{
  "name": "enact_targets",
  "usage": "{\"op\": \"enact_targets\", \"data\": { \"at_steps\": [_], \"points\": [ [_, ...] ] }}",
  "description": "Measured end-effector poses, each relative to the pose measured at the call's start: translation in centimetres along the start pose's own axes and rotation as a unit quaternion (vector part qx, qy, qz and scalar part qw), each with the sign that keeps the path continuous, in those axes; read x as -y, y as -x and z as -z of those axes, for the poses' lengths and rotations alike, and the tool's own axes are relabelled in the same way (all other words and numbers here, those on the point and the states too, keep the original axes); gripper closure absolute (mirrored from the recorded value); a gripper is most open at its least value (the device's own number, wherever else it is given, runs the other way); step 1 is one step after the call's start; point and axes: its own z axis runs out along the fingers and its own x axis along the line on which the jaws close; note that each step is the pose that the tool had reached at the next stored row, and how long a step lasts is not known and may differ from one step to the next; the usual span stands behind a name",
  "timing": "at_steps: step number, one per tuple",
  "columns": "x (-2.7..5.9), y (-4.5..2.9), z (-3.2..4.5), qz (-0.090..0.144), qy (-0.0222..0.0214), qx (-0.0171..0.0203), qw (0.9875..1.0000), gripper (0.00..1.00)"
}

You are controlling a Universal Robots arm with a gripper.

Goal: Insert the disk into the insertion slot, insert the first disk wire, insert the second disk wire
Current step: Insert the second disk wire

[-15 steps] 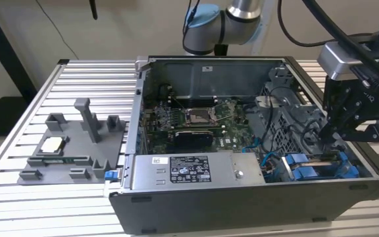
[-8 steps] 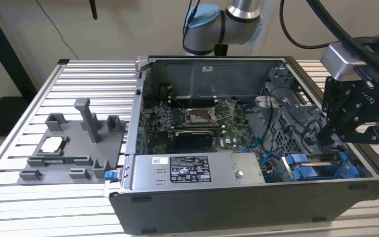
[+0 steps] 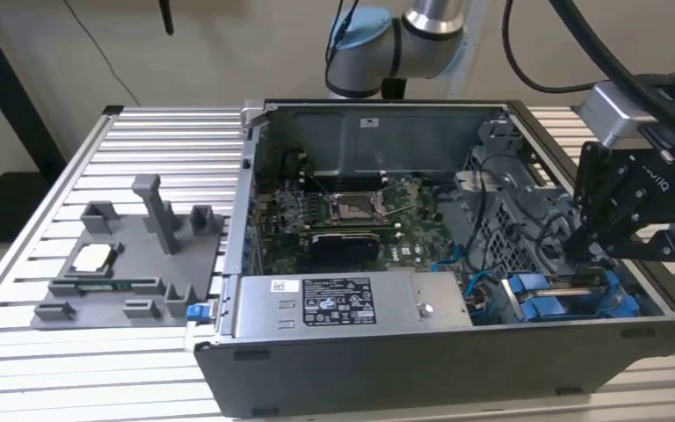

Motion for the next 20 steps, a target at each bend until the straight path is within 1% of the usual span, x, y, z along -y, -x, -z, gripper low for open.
{"op": "enact_targets", "data": {
  "at_steps": [3, 8, 10, 14, 20],
  "points": [
    [0.22, -0.05, -0.34, 0.000, 0.0044, 0.0000, 1.0000, 0.84],
    [0.89, -0.25, -0.98, -0.001, 0.0088, -0.0001, 1.0000, 0.84],
    [0.96, -0.31, -1.28, -0.001, 0.0104, 0.0000, 0.9999, 0.84],
    [1.00, -0.36, -1.83, -0.001, 0.0129, -0.0001, 0.9999, 0.84],
    [1.03, -0.39, -2.13, -0.001, 0.0133, 0.0010, 0.9999, 0.84]
  ]
}}
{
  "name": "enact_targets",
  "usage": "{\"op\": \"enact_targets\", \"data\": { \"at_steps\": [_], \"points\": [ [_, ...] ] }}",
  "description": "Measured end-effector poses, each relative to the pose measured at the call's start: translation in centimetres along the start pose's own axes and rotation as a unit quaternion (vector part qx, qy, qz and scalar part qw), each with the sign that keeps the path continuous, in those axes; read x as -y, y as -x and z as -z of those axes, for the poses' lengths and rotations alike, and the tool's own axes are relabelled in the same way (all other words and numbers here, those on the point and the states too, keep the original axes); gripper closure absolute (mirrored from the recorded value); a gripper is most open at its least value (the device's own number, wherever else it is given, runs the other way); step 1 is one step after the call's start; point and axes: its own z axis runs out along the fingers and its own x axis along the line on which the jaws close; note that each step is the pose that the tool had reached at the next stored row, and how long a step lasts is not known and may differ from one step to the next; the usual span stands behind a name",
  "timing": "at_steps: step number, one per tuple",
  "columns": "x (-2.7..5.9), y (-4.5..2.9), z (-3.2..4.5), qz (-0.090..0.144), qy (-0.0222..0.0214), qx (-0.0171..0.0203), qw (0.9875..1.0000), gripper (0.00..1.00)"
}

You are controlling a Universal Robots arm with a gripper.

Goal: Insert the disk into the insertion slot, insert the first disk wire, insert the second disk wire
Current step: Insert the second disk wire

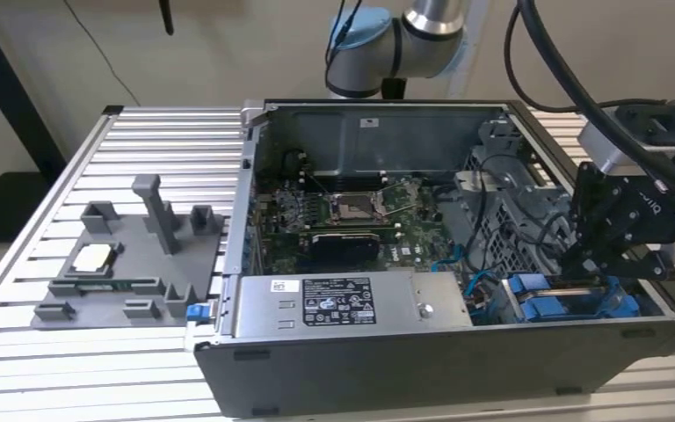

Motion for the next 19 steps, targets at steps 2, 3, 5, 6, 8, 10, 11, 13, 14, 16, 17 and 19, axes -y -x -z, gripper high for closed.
{"op": "enact_targets", "data": {
  "at_steps": [2, 3, 5, 6, 8, 10, 11, 13, 14, 16, 17, 19],
  "points": [
    [0.07, 0.00, -0.04, 0.000, 0.0000, 0.0001, 1.0000, 0.84],
    [0.09, -0.01, -0.06, 0.000, 0.0000, 0.0001, 1.0000, 0.84],
    [0.13, -0.01, -0.11, 0.000, 0.0000, 0.0004, 1.0000, 0.84],
    [0.15, -0.02, -0.14, 0.000, 0.0000, 0.0004, 1.0000, 0.84],
    [0.21, -0.02, -0.16, 0.001, 0.0001, 0.0004, 1.0000, 0.84],
    [0.24, -0.02, -0.20, 0.001, 0.0001, 0.0006, 1.0000, 0.84],
    [0.25, -0.03, -0.24, 0.001, 0.0001, 0.0007, 1.0000, 0.84],
    [0.27, -0.06, -0.43, 0.001, 0.0001, 0.0004, 1.0000, 0.84],
    [0.29, -0.08, -0.56, 0.001, 0.0000, -0.0002, 1.0000, 0.84],
    [0.32, -0.11, -0.93, 0.001, 0.0000, 0.0002, 1.0000, 0.84],
    [0.36, -0.12, -1.12, 0.001, -0.0001, 0.0022, 1.0000, 0.84],
    [0.38, -0.17, -1.22, 0.001, 0.0001, 0.0051, 1.0000, 0.82]
  ]
}}
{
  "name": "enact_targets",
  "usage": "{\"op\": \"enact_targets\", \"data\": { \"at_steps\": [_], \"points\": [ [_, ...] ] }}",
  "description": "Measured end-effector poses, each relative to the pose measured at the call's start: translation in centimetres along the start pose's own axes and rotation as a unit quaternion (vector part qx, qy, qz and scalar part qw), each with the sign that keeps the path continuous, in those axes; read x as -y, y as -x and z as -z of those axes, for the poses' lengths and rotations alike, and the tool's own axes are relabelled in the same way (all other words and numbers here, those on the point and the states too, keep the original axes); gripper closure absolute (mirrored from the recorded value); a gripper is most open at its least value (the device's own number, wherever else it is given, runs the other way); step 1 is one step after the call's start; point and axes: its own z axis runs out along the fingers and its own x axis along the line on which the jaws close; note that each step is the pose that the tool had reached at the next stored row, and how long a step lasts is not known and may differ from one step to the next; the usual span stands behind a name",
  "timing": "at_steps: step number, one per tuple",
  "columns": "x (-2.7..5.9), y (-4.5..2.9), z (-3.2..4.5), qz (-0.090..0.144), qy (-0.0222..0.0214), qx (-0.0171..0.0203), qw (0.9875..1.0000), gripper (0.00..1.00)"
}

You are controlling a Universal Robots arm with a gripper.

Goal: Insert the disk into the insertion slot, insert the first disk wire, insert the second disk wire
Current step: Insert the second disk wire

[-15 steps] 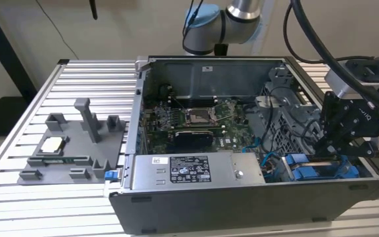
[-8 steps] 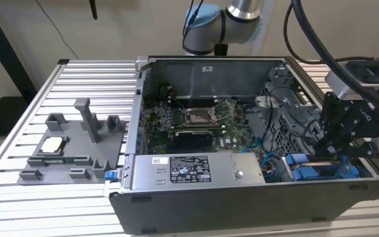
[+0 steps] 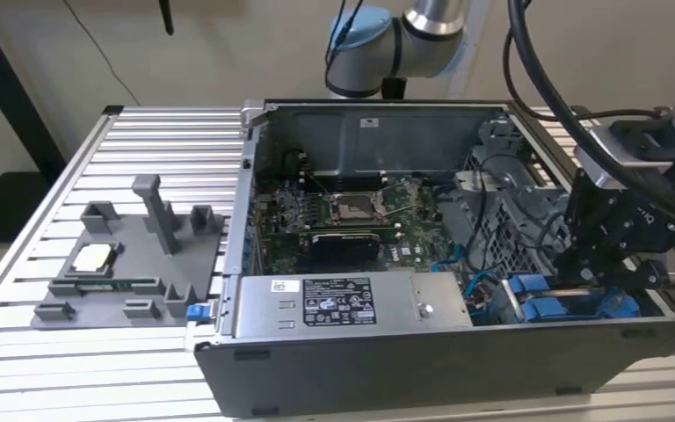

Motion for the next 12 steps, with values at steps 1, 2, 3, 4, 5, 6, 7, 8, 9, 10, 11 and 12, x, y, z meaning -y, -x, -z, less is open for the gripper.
{"op": "enact_targets", "data": {
  "at_steps": [1, 2, 3, 4, 5, 6, 7, 8, 9, 10, 11, 12],
  "points": [
    [-0.02, -0.02, 0.03, 0.000, 0.0001, 0.0023, 1.0000, 0.76],
    [-0.04, -0.03, 0.10, 0.000, 0.0001, 0.0050, 1.0000, 0.76],
    [-0.05, -0.03, 0.23, 0.000, 0.0002, 0.0076, 1.0000, 0.76],
    [-0.07, -0.02, 0.46, 0.001, 0.0003, 0.0094, 1.0000, 0.76],
    [-0.10, 0.00, 0.76, 0.001, 0.0005, 0.0101, 0.9999, 0.76],
    [-0.13, 0.03, 1.11, 0.001, 0.0007, 0.0102, 0.9999, 0.76],
    [-0.17, 0.06, 1.46, 0.001, 0.0010, 0.0107, 0.9999, 0.76],
    [-0.18, 0.09, 1.72, 0.001, 0.0014, 0.0108, 0.9999, 0.76],
    [-0.19, 0.09, 1.87, 0.001, 0.0017, 0.0110, 0.9999, 0.76],
    [-0.20, 0.07, 1.95, 0.000, 0.0020, 0.0111, 0.9999, 0.76],
    [-0.21, 0.07, 2.03, 0.000, 0.0022, 0.0112, 0.9999, 0.76],
    [-0.22, 0.09, 2.23, 0.000, 0.0026, 0.0112, 0.9999, 0.76]
  ]
}}
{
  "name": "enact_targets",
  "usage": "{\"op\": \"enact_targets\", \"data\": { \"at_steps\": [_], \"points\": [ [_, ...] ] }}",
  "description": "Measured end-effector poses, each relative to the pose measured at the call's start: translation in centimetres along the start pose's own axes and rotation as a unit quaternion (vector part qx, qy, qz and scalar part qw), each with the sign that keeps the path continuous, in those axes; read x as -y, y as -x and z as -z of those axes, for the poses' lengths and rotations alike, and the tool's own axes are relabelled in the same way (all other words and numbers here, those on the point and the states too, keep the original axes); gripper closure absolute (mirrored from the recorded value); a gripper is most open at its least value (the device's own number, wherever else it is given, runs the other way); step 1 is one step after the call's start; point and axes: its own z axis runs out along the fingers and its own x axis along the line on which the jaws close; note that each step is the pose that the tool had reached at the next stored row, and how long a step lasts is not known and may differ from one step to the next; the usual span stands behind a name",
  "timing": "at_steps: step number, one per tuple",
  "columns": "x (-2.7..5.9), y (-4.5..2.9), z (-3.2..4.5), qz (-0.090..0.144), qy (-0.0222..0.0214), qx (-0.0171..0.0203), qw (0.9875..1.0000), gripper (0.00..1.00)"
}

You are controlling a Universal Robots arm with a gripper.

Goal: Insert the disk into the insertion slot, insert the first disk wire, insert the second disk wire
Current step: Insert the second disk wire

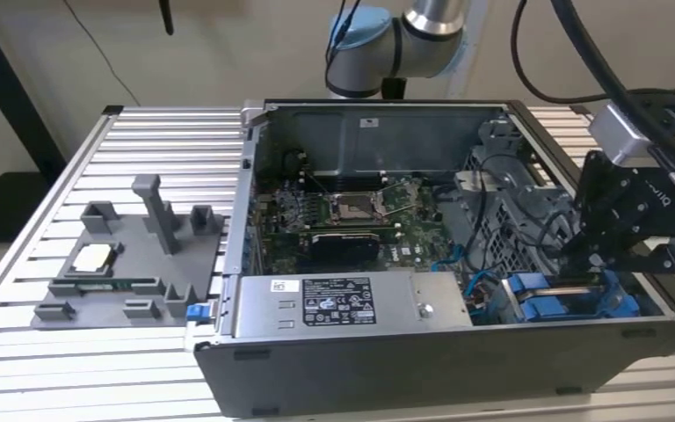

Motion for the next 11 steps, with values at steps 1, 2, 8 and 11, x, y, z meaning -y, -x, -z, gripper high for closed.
{"op": "enact_targets", "data": {
  "at_steps": [1, 2, 8, 11],
  "points": [
    [-0.03, 0.04, 0.31, 0.000, 0.0004, 0.0001, 1.0000, 0.76],
    [-0.06, 0.08, 0.68, 0.000, 0.0009, 0.0002, 1.0000, 0.76],
    [-0.22, 0.31, 2.45, 0.000, 0.0015, 0.0041, 1.0000, 0.76],
    [-0.23, 0.33, 2.53, 0.000, 0.0015, 0.0052, 1.0000, 0.76]
  ]
}}
